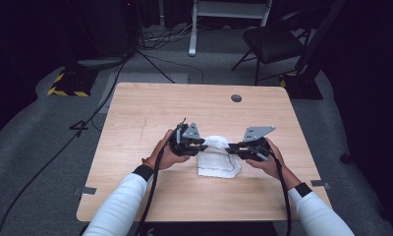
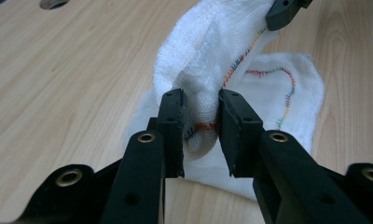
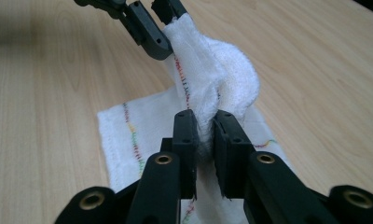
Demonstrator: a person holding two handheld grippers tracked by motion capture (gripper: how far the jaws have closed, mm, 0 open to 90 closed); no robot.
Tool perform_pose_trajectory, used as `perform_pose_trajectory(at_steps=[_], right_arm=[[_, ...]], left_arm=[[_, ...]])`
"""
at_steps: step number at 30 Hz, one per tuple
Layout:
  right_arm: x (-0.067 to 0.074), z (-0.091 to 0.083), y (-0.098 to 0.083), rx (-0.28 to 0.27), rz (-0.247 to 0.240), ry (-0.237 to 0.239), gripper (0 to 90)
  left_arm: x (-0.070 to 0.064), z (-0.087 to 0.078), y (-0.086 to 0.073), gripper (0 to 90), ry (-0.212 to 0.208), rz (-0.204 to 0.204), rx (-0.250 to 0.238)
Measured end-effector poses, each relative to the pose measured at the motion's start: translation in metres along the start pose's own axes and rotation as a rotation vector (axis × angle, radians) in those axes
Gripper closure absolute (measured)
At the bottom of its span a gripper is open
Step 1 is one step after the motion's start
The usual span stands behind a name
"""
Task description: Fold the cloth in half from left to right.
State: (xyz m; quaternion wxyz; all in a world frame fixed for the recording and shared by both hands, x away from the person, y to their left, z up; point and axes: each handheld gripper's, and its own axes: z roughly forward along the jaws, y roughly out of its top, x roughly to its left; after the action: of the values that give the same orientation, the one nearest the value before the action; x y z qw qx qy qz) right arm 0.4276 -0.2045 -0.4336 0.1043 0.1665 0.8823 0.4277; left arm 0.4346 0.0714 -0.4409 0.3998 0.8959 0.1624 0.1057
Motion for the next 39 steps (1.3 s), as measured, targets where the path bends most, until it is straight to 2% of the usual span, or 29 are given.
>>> perform_pose_trajectory(at_steps=[7, 14, 18, 21, 25, 27, 29, 30, 32, 33, 35, 39], right_arm=[[0.015, 0.002, -0.012, 0.042, -0.024, 0.041, 76.5], [0.028, 0.0, -0.026, 0.074, -0.024, 0.07, 76.2], [0.034, -0.004, -0.031, 0.083, -0.028, 0.076, 73.1], [0.037, -0.011, -0.031, 0.073, -0.036, 0.043, 69.1], [0.033, -0.015, -0.027, 0.048, -0.009, -0.012, 61.4], [0.031, -0.013, -0.024, 0.051, 0.001, -0.041, 58.4], [0.029, -0.009, -0.022, 0.059, 0.005, -0.053, 55.4], [0.029, -0.006, -0.021, 0.063, 0.011, -0.057, 54.0], [0.027, 0.0, -0.019, 0.072, 0.024, -0.06, 51.1], [0.026, 0.003, -0.018, 0.079, 0.026, -0.065, 50.1], [0.025, 0.009, -0.019, 0.103, 0.026, -0.074, 48.3], [0.022, 0.016, -0.025, 0.141, 0.046, -0.063, 45.1]], left_arm=[[-0.014, 0.0, -0.017, 72.1, -0.035, 0.016, 0.035], [-0.033, -0.003, -0.028, 69.5, -0.058, 0.045, 0.07], [-0.043, -0.007, -0.035, 69.4, -0.079, 0.065, 0.099], [-0.047, -0.013, -0.037, 69.2, -0.084, 0.064, 0.089], [-0.04, -0.023, -0.036, 61.7, -0.041, 0.041, 0.058], [-0.031, -0.026, -0.036, 54.4, -0.023, 0.004, 0.031], [-0.023, -0.026, -0.034, 51.4, 0.009, -0.039, 0.014], [-0.017, -0.024, -0.032, 48.5, 0.03, -0.065, 0.007], [-0.012, -0.018, -0.028, 45.2, 0.057, -0.09, -0.011], [-0.011, -0.014, -0.026, 43.4, 0.059, -0.094, -0.009], [-0.009, 0.0, -0.022, 41.1, 0.034, -0.1, 0.008], [-0.016, 0.018, -0.02, 40.8, -0.004, -0.058, 0.074]])
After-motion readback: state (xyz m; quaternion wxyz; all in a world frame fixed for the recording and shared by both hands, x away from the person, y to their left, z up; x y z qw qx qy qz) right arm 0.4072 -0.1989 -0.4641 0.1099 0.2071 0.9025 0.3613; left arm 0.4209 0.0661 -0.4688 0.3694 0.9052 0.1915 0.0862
